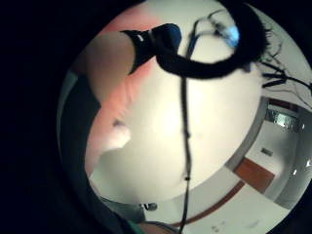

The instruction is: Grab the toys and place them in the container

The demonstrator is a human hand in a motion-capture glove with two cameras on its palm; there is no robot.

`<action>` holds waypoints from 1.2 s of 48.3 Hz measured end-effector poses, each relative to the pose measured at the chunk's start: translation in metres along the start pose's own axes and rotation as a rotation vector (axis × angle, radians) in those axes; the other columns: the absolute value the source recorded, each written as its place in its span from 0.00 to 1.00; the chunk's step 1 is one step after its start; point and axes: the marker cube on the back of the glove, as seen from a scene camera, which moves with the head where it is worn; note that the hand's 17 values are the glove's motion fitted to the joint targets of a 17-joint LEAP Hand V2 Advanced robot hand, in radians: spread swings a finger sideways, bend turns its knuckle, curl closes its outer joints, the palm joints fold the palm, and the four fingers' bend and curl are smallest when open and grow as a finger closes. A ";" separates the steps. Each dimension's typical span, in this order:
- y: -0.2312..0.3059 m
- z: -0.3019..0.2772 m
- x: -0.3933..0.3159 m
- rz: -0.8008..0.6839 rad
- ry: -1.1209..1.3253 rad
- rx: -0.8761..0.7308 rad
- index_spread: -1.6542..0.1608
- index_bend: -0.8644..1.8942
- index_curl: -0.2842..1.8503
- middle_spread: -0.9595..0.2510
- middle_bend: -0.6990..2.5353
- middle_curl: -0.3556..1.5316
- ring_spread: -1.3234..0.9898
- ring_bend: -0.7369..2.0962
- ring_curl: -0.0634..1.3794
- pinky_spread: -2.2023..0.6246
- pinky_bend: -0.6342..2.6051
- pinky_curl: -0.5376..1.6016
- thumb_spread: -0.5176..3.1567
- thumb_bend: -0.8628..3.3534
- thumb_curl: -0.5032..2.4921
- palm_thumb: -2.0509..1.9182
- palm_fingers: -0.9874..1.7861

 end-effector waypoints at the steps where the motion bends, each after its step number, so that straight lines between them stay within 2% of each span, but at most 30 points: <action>1: 0.001 0.006 -0.002 0.000 0.002 -0.008 0.70 0.42 0.32 0.66 0.24 0.29 0.53 0.29 0.16 0.80 0.49 0.42 0.51 0.20 0.26 0.52 0.29; 11: 0.003 0.012 -0.003 0.006 0.035 -0.004 0.70 0.43 0.33 0.70 0.23 0.27 0.56 0.28 0.11 0.80 0.57 0.45 0.48 0.20 0.27 0.53 0.25; 18: 0.002 0.014 -0.004 0.006 0.076 0.081 0.69 0.46 0.34 0.71 0.24 0.26 0.57 0.30 0.10 0.79 0.57 0.45 0.48 0.21 0.28 0.54 0.29; 22: 0.000 0.012 -0.001 -0.002 0.091 0.204 0.69 0.50 0.36 0.69 0.25 0.26 0.57 0.33 0.11 0.78 0.56 0.45 0.49 0.22 0.29 0.57 0.36; 23: -0.001 0.012 0.000 -0.008 0.088 0.226 0.69 0.51 0.37 0.68 0.26 0.26 0.57 0.34 0.12 0.77 0.56 0.44 0.49 0.22 0.29 0.58 0.40; 29: -0.005 0.008 0.005 -0.021 0.074 0.277 0.68 0.48 0.36 0.63 0.31 0.30 0.49 0.42 0.15 0.71 0.56 0.42 0.50 0.25 0.32 0.64 0.57; 36: -0.011 0.003 0.006 -0.029 0.060 0.306 0.67 0.51 0.40 0.58 0.32 0.32 0.41 0.47 0.21 0.66 0.53 0.42 0.44 0.26 0.36 0.68 0.65; 42: -0.014 -0.008 0.008 -0.038 0.045 0.307 0.68 0.53 0.43 0.54 0.34 0.34 0.37 0.48 0.24 0.64 0.51 0.42 0.39 0.26 0.39 0.69 0.67; 46: -0.011 -0.045 0.013 -0.030 -0.029 0.340 0.68 0.54 0.45 0.52 0.35 0.35 0.35 0.49 0.25 0.63 0.50 0.42 0.36 0.25 0.40 0.70 0.67; 50: -0.003 -0.122 0.024 -0.031 -0.119 0.457 0.69 0.54 0.46 0.51 0.37 0.37 0.33 0.49 0.27 0.63 0.50 0.42 0.34 0.25 0.42 0.70 0.67; 58: 0.025 -0.224 -0.011 -0.106 -0.130 0.600 0.69 0.54 0.48 0.49 0.37 0.39 0.31 0.49 0.29 0.63 0.50 0.43 0.30 0.25 0.44 0.70 0.67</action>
